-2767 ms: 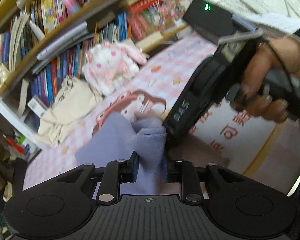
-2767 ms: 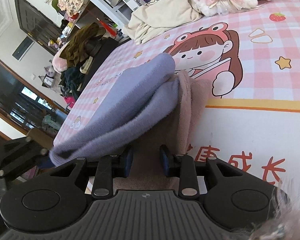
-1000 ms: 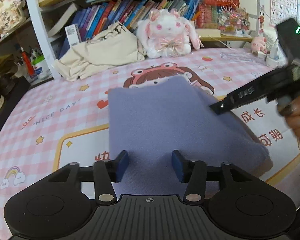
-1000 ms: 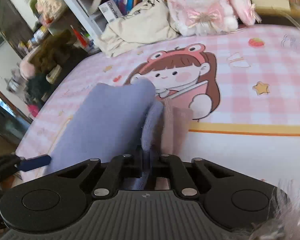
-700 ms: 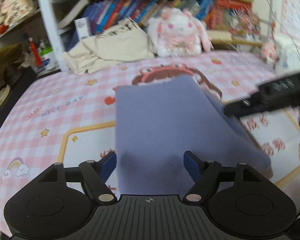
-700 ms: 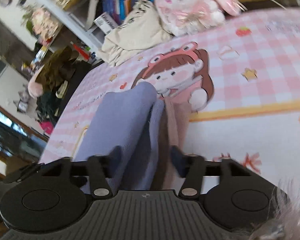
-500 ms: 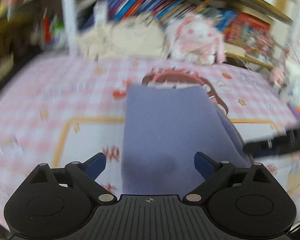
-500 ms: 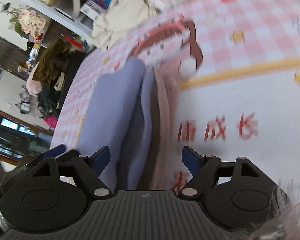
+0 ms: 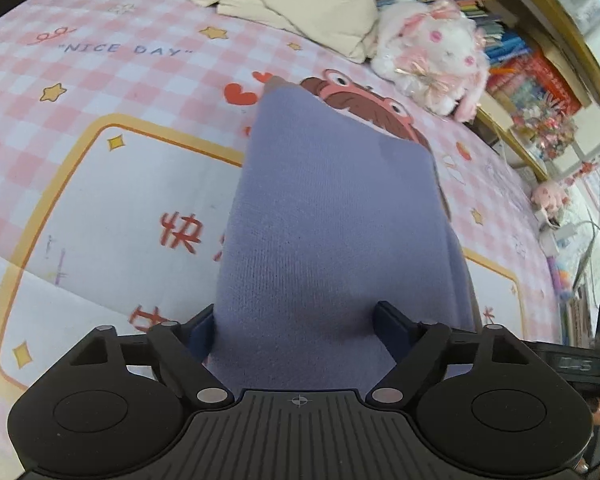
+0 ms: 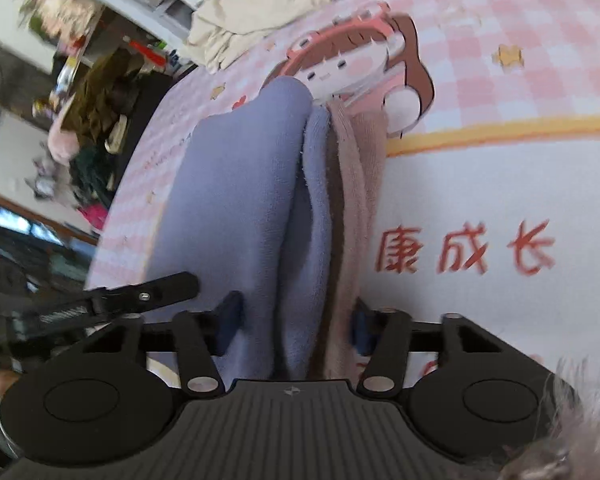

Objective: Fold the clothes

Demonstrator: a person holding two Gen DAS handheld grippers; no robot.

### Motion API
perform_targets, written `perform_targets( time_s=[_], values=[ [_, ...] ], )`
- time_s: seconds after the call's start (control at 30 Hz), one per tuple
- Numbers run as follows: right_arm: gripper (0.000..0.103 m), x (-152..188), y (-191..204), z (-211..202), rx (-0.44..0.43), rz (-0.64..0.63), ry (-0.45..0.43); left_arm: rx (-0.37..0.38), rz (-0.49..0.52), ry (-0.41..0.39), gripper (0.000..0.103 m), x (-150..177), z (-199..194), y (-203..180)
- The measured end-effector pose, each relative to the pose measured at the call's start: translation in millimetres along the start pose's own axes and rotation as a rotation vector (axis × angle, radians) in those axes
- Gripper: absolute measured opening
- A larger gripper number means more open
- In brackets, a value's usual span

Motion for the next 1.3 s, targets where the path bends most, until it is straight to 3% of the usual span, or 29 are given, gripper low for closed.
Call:
perform_targets(
  time_s=[0.1, 0.3, 0.37, 0.47, 0.57, 0.8, 0.97, 1.1, 1.2, 1.3],
  values=[
    [0.034, -1.0, -6.6, -14.6, 0.012, -0.076, -0.029, 0.031, 0.053, 0.014, 0.072, 12.2, -6.7, -18.0],
    [0.031, 11.9, -8.9, -49.7, 0.082, -0.336, -0.057, 0.038, 0.168, 0.031, 0.067, 37.9, -11.3, -53.2],
    [0.041, 14.7, -18.5, -52.3, 0.084, -0.289, -0.038, 0.035, 0.175, 0.039, 0.071, 38.1, -8.5, -54.2],
    [0.054, 10.0, -34.9, -49.5, 0.065, -0.148, -0.006, 0.064, 0.07, 0.07, 0.074, 30.7, -3.8, -44.1],
    [0.061, 6.3, -46.4, -47.6, 0.053, -0.019, 0.02, 0.089, 0.027, 0.069, 0.075, 26.1, -1.9, -38.5],
    [0.063, 2.6, -44.2, -41.9, 0.047, 0.049, 0.009, 0.115, -0.054, 0.066, 0.076, 22.2, 10.0, -34.8],
    [0.052, 3.7, -38.5, -36.8, 0.076, 0.013, -0.006, 0.138, -0.044, 0.061, 0.072, 20.5, 11.4, -35.4],
    [0.039, 5.9, -32.4, -35.4, 0.095, -0.022, -0.025, 0.161, -0.019, 0.064, 0.063, 19.3, 12.1, -36.2],
    [0.033, 6.1, -14.1, -38.1, 0.144, -0.17, -0.05, 0.179, 0.067, 0.059, 0.053, 13.9, 8.0, -43.5],
    [0.03, 5.2, 5.4, -38.4, 0.189, -0.303, -0.099, 0.193, 0.213, 0.037, 0.049, 1.5, 3.7, -54.5]
  ],
)
Point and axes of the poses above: each gripper's, at about its wrist camera, not at the fingertips, and z roughly the way its jaws point, y to its left, x to its underside, the point moved 9 cm from there along z, roughly the way its jaws point, and after that the axes turned 12 degrees about -y, right-handed, at the moved point
